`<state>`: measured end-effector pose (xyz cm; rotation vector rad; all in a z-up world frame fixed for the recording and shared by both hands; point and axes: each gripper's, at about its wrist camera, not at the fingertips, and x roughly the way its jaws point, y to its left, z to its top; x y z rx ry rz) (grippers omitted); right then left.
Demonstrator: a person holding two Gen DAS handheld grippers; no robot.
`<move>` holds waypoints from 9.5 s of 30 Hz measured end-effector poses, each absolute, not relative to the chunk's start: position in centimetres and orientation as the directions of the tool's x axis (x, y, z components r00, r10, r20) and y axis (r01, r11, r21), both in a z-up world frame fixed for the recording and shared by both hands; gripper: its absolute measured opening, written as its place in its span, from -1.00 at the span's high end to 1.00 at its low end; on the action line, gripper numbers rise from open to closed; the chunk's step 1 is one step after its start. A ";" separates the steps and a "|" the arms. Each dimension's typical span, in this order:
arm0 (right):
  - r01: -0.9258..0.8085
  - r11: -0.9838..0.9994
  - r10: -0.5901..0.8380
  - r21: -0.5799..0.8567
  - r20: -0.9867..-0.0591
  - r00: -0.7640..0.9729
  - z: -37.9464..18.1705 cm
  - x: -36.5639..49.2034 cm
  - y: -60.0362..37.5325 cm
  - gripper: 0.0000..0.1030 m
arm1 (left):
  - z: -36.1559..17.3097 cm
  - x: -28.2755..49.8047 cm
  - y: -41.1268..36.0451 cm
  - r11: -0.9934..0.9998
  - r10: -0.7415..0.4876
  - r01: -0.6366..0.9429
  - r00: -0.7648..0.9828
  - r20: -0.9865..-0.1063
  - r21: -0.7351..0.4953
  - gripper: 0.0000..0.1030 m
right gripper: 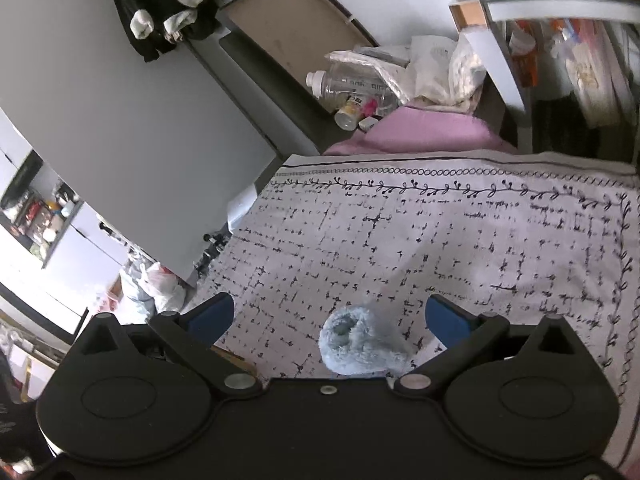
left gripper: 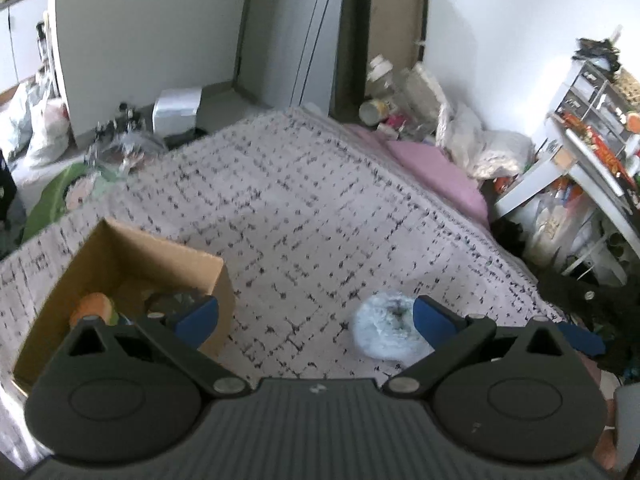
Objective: Organize soft objects
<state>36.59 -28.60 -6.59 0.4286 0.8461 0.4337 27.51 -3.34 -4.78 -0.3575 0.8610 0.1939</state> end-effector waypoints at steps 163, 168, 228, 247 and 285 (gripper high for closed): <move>-0.506 0.677 0.709 0.534 -0.657 0.255 -12.6 34.7 -3.9 0.94 | -9.5 25.2 15.5 0.777 0.041 -0.485 0.675 -0.737 -0.401 0.45; -0.488 0.691 0.701 0.533 -0.660 0.271 -12.2 34.0 -4.7 0.94 | -8.6 24.3 14.4 0.786 0.074 -0.506 0.648 -0.758 -0.356 0.21; -0.325 0.853 0.518 0.408 -0.589 0.620 -4.9 17.7 -19.5 -1.00 | 0.5 9.5 5.8 0.936 0.111 -0.319 0.666 -0.737 -0.147 -0.94; -0.310 0.897 0.442 0.316 -0.601 0.666 -0.9 12.0 -19.2 -1.00 | 2.9 4.0 5.5 0.957 0.092 -0.255 0.713 -0.695 -0.135 -0.94; -0.370 0.909 0.398 0.190 -0.657 0.641 2.1 6.9 -16.6 -1.00 | 5.8 -2.1 6.0 0.975 0.108 -0.210 0.729 -0.675 -0.070 -0.94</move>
